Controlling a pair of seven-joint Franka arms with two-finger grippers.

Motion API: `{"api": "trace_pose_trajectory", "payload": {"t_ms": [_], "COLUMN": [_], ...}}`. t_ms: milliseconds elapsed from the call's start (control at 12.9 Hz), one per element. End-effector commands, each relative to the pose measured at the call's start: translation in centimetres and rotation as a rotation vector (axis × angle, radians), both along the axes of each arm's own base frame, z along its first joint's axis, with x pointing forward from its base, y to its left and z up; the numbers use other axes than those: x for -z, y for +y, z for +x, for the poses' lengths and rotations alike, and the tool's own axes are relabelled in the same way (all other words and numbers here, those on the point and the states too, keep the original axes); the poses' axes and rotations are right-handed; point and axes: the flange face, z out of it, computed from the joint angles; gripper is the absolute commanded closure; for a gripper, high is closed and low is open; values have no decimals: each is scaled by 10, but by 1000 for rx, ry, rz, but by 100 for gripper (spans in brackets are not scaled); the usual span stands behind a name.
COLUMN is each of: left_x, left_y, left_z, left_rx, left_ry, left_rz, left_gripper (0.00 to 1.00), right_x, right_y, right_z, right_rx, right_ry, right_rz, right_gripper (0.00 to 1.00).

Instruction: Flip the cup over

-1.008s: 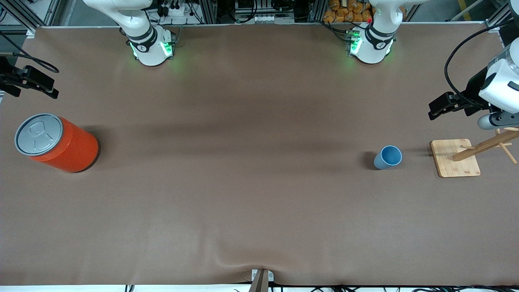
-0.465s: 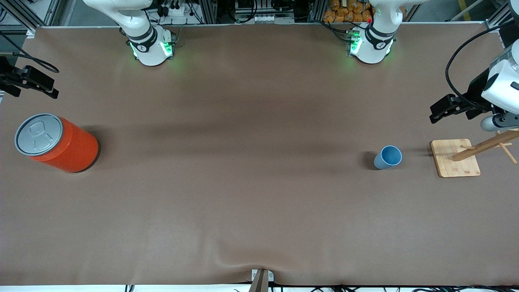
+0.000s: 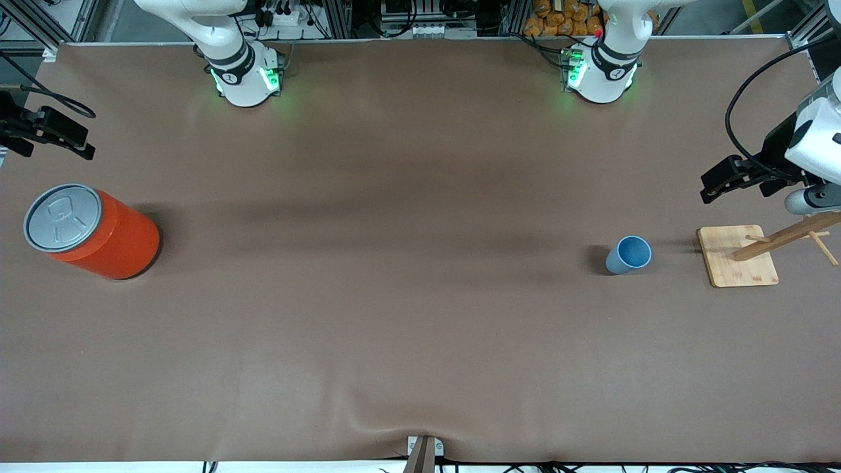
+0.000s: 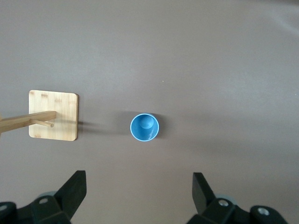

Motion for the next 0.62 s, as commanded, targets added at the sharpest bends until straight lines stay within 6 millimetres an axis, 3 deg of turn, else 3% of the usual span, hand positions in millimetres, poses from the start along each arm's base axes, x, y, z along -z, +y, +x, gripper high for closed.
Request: {"api": "trace_pose_trajectory", "payload": {"t_ms": [0,233,543], "left_x": [-1,-4,-8], "left_y": [0,0,0], "left_z": [-6,-23,-26], "left_rx": [-1,9,28], "left_ry": [2,10,9], "left_rz": [28,41,44], "left_gripper": [0,0,0], "right_x": [-4,-4,-4], "right_y": [-6,-6,-6], "right_z": [1,1,1], "right_rx": [3,3,3], "right_ry": [0,0,0], "right_rz": [18,18,18], "right_gripper": [0,0,0]}}
